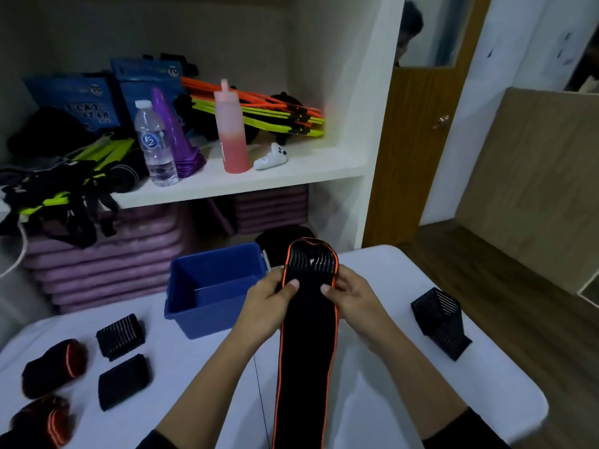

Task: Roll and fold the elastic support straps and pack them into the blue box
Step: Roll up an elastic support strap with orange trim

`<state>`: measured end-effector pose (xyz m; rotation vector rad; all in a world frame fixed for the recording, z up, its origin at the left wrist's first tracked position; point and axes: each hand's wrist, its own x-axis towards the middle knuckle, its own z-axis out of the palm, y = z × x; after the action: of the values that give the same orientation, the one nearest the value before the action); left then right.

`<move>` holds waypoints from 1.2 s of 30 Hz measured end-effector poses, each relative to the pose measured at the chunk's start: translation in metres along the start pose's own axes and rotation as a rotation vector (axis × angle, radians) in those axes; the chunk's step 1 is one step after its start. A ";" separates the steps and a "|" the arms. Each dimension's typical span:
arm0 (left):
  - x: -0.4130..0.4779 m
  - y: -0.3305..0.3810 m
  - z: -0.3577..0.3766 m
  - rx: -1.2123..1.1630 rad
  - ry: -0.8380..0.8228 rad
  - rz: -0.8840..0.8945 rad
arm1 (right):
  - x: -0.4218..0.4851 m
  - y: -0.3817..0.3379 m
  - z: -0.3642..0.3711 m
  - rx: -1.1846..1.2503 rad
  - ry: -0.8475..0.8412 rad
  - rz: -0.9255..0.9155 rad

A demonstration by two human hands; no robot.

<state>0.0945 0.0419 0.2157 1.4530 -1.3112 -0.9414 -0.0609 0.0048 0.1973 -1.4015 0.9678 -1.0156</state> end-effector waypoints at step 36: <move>0.145 -0.205 0.076 0.392 0.069 -0.439 | 0.134 0.231 -0.028 -0.324 -0.023 0.485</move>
<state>0.0984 -0.1135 0.0046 2.1185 -1.1911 -0.9294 -0.0507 -0.1466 -0.0246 -1.3355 1.4156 -0.4943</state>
